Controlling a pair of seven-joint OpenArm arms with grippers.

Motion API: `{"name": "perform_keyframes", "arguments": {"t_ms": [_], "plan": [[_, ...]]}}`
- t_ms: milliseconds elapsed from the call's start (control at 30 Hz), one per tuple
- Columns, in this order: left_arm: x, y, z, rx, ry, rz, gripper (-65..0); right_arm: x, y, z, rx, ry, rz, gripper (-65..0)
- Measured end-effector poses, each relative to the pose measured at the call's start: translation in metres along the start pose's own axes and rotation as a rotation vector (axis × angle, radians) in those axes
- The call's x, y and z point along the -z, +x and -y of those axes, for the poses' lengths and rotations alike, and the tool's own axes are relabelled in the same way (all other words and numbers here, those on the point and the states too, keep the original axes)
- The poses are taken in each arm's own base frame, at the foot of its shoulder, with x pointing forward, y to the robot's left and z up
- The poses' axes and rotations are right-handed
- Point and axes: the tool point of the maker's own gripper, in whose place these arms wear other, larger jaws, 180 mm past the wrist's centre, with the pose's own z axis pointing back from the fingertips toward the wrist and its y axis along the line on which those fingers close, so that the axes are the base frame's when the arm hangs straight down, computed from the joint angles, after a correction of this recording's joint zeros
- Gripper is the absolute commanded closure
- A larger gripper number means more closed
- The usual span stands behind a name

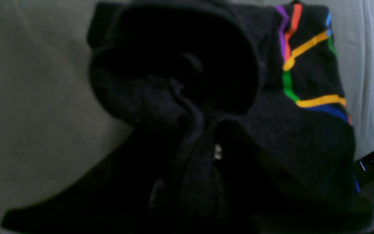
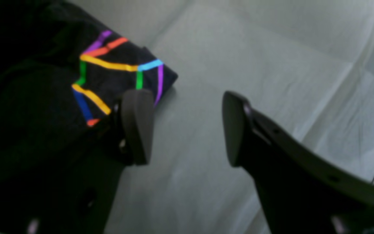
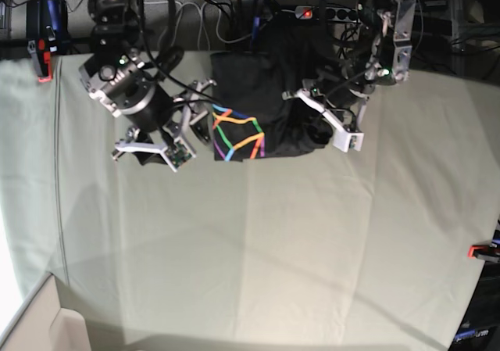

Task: Layout the t-shirt on the table in an organized manner, then fold the t-shirt properly
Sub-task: 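Grasp the folded bundle's sides with both grippers, then press and square the folded bundle with the left gripper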

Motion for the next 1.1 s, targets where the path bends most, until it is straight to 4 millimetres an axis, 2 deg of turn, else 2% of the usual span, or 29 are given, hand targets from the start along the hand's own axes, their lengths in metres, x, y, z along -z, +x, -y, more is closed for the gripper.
{"name": "perform_keyframes", "arguments": {"t_ms": [133,233,367,467,533,700,767,900,1000,1100], "plan": [[0.003,0.008,0.003,0.021,-0.006,-0.010,-0.1,-0.005,-0.011,0.020,0.036,-0.055,-0.019,-34.0],[0.010,0.030,0.008,0.067,-0.004,0.004,-0.1,-0.012,-0.018,0.052,0.066,-0.137,-0.030,-34.0],[0.026,0.060,0.030,0.300,0.017,0.010,-0.1,-0.030,-0.034,0.100,0.124,-0.274,-0.051,-34.0],[0.041,0.079,0.057,0.497,0.007,0.007,-0.1,-0.043,-0.044,0.128,0.159,-0.356,-0.067,-34.0],[0.055,0.083,0.072,0.652,0.016,-0.027,-0.1,-0.049,-0.047,0.139,0.181,-0.392,-0.065,-34.0],[0.085,0.081,0.105,0.976,-0.009,-0.100,-0.1,-0.061,-0.062,0.153,0.212,-0.444,-0.093,-34.0],[0.096,0.080,0.121,1.116,-0.052,-0.069,-0.1,-0.063,-0.065,0.153,0.221,-0.448,-0.098,-34.0],[0.108,0.066,0.153,1.275,-0.190,0.018,-0.1,-0.067,-0.071,0.156,0.231,-0.462,-0.111,-34.0],[0.116,0.054,0.165,1.362,-0.243,0.036,-0.5,-0.070,-0.074,0.157,0.239,-0.470,-0.115,-34.0],[0.123,0.055,0.169,1.405,-0.209,0.009,-0.6,-0.074,-0.079,0.160,0.254,-0.486,-0.125,-34.0]]}}
